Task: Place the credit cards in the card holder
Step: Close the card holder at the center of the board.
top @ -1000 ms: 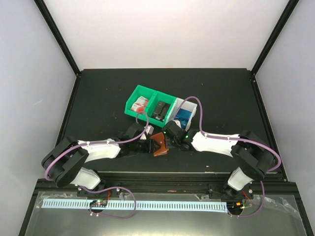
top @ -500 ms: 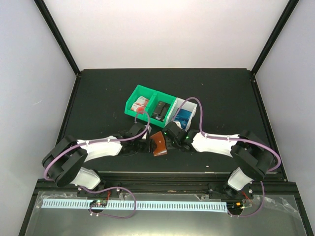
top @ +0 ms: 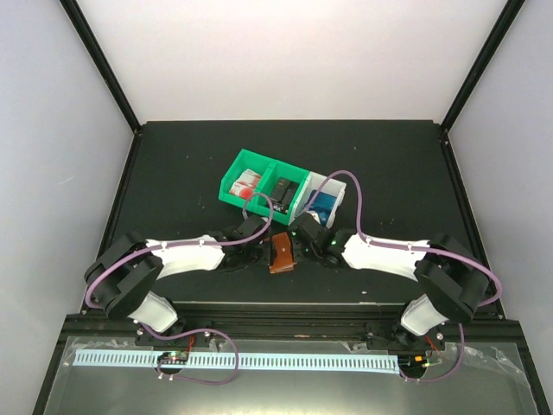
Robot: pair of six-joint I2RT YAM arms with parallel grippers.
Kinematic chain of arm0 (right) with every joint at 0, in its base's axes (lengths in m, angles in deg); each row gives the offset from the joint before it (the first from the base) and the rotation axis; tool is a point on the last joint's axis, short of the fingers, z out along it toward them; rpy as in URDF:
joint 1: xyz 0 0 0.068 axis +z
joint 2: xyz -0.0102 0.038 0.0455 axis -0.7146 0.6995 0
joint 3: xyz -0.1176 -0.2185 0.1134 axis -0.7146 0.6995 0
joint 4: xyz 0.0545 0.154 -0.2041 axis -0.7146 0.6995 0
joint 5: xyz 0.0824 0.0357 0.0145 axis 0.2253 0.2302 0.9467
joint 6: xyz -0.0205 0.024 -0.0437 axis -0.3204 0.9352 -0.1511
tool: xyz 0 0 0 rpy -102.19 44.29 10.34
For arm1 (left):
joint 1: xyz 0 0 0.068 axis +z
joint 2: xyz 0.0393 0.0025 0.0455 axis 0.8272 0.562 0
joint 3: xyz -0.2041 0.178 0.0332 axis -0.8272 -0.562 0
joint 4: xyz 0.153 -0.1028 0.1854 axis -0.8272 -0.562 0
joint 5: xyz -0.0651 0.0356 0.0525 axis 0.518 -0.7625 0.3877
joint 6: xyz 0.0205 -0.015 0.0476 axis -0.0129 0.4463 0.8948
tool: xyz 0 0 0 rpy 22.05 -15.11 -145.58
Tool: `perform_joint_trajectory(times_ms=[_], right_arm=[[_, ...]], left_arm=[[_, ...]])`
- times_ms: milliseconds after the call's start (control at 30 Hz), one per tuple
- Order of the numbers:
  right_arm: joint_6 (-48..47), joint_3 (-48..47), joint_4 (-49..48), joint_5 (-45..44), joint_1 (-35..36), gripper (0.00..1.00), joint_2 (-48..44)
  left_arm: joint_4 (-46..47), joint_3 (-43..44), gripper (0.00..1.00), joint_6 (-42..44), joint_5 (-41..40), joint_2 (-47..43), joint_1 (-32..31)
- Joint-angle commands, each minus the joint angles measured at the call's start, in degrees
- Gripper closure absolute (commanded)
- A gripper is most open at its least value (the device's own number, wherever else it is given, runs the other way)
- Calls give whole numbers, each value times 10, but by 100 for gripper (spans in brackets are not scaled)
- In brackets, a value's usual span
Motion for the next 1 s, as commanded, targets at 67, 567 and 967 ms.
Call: perform_joint_trajectory(times_ms=[67,567,967], right_arm=[[6,1,-4,-13,-2,79,-12],[-7,-3,-26,11,-2,63,-8],[-1,-20,-17,-7,-2,78,24]], left_arm=[[-73,-10,49,-17,-57,47,-14],[-70,-17,53,-21,-71,63,-28],[-64,-24,55,-25,-68,52,-29]])
